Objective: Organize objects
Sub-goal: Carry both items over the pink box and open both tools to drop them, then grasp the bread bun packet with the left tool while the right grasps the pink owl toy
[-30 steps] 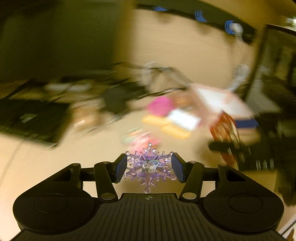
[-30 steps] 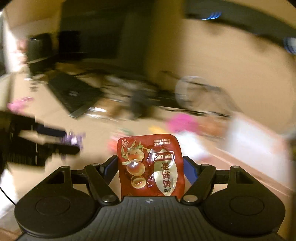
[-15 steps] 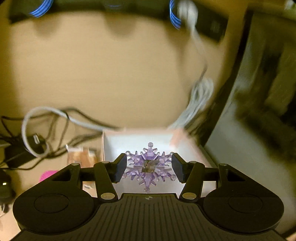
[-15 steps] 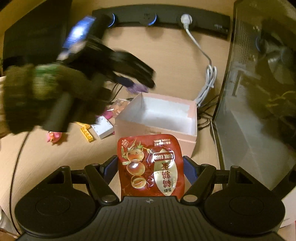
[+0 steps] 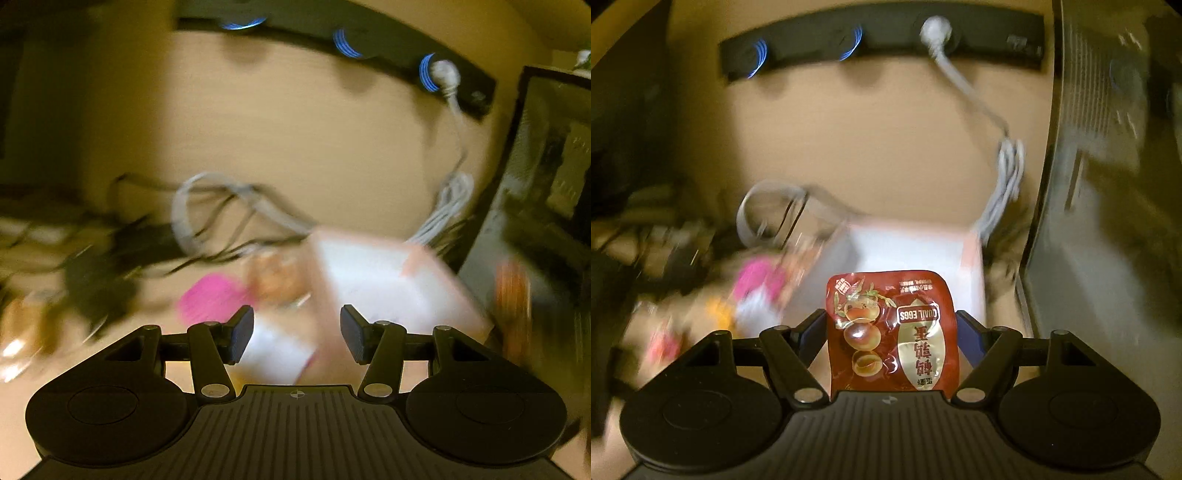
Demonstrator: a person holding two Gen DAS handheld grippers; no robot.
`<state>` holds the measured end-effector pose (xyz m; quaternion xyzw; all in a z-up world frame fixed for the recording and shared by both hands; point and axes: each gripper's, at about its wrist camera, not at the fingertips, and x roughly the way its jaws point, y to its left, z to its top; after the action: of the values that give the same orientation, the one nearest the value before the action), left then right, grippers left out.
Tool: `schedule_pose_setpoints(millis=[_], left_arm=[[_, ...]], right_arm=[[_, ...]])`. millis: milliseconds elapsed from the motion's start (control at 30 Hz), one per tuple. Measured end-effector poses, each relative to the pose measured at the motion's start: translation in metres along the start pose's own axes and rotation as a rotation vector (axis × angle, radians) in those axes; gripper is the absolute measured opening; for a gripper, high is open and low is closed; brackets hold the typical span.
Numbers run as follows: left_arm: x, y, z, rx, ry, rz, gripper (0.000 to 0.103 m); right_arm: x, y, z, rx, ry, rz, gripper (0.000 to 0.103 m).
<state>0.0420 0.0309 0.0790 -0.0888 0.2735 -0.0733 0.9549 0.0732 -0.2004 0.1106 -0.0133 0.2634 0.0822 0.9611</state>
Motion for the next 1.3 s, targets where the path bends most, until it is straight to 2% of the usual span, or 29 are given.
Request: schedule_pose_setpoints(millis=[67,100,133,300,433,567,667,733,767,800,867,1000,1067,1167,1300], left_arm=[[-0.008,0.012,-0.019,-0.02,0.034,0.049,0.056],[-0.009,0.017,-0.025,-0.029,0.055,0.061,0.056],[-0.013,0.023,-0.032,-0.037,0.074,0.071,0.056],[-0.035,0.053,-0.047,-0.052,0.085,0.171,0.056],[-0.043,0.088,-0.036,-0.105,0.035,0.293,0.056],[-0.027,0.133,-0.007,-0.142,0.014,0.419,0.056],[-0.001,0.163,0.01,-0.162,0.068,0.499,0.056],[0.015,0.175,0.014,-0.155,0.121,0.525,0.057],[0.022,0.18,0.014,-0.151,0.149,0.539,0.063],[0.027,0.187,0.015,-0.159,0.152,0.528,0.069],[0.033,0.194,0.017,-0.174,0.17,0.516,0.073],[0.045,0.201,0.016,-0.19,0.225,0.468,0.074],[0.05,0.202,0.013,-0.206,0.238,0.439,0.072],[0.045,0.197,0.011,-0.206,0.188,0.417,0.054],[0.025,0.183,0.007,-0.211,0.171,0.362,0.052]], right_arm=[[0.023,-0.006,0.022,0.014,-0.022,-0.011,0.076],[0.036,-0.008,0.031,0.022,-0.008,-0.023,0.084],[0.044,-0.008,0.035,0.033,-0.001,-0.034,0.088],[0.046,0.001,0.017,0.007,0.024,-0.001,0.103],[0.037,0.022,-0.017,-0.071,0.072,0.036,0.103],[0.023,0.045,-0.041,-0.128,0.114,0.078,0.103],[0.012,0.057,-0.055,-0.167,0.126,0.096,0.103],[0.007,0.062,-0.065,-0.178,0.146,0.107,0.103],[0.006,0.064,-0.068,-0.177,0.159,0.115,0.103],[0.004,0.065,-0.072,-0.174,0.173,0.124,0.103],[0.001,0.066,-0.077,-0.169,0.19,0.137,0.103],[-0.002,0.069,-0.084,-0.159,0.219,0.134,0.103],[-0.004,0.07,-0.087,-0.162,0.226,0.129,0.103],[-0.009,0.072,-0.091,-0.178,0.227,0.119,0.103],[-0.007,0.075,-0.095,-0.18,0.244,0.137,0.103]])
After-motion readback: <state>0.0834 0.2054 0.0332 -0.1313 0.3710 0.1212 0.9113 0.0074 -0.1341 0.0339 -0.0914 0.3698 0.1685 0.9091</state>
